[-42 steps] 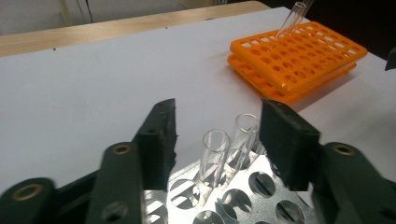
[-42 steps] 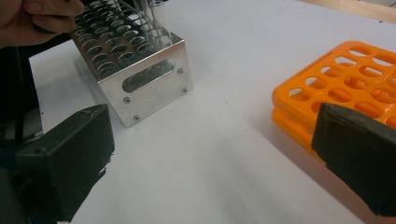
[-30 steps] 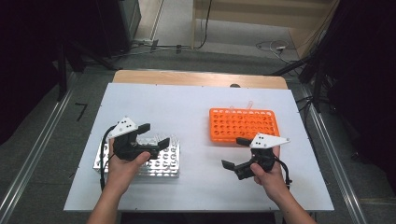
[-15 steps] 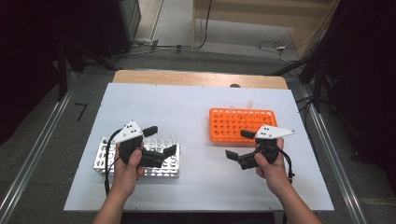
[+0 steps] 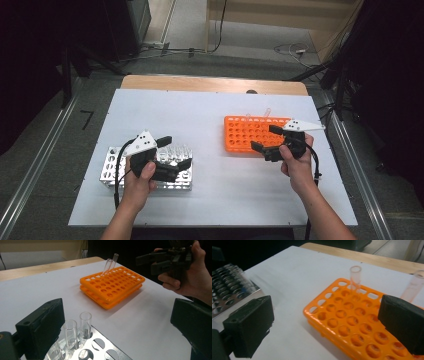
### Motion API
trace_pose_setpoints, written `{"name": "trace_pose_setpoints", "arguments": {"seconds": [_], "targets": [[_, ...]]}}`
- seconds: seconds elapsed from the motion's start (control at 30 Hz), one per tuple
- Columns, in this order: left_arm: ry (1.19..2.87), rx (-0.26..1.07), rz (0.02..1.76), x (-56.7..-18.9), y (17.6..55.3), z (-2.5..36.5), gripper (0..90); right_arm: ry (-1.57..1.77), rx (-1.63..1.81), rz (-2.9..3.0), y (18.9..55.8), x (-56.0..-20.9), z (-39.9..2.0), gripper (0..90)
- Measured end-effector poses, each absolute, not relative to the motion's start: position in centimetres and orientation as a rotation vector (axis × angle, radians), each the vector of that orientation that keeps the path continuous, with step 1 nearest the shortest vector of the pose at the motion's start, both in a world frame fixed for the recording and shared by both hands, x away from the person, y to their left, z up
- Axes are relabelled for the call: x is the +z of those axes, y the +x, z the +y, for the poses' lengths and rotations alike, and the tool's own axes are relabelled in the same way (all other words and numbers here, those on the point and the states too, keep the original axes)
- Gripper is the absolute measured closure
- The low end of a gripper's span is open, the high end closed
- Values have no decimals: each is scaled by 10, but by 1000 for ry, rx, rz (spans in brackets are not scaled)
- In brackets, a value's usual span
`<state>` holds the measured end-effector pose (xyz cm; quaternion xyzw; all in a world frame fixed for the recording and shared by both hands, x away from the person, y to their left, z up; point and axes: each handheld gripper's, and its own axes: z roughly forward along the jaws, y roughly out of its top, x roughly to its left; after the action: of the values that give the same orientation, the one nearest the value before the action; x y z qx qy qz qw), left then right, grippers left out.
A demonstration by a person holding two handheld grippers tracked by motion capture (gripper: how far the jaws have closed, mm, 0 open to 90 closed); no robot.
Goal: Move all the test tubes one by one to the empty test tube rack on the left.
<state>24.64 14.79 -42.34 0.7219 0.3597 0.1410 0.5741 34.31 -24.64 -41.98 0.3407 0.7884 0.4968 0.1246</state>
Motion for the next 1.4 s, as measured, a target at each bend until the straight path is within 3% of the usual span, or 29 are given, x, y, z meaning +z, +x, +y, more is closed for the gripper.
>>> {"name": "trace_pose_setpoints", "arguments": {"seconds": [0.47,0.57,0.63,0.73,0.87,1.13,1.4], "targets": [[1687,330,845,-423,247,152,0,1152,1328,2208,385,-427,-258,49],[1680,330,848,-423,247,154,0,1185,1312,2192,393,-430,-259,95],[1681,331,847,-423,247,154,0,1212,1298,2186,398,-432,-259,141],[1681,330,847,-423,247,154,0,1252,1269,2156,404,-436,-258,296],[1682,328,844,-423,247,154,0,1287,1195,2148,414,-441,-254,432],[1688,328,845,-423,248,154,0,1341,1108,2143,427,-450,-249,574],[1691,331,849,-424,248,154,0,1380,1094,2171,435,-453,-247,659]]}}
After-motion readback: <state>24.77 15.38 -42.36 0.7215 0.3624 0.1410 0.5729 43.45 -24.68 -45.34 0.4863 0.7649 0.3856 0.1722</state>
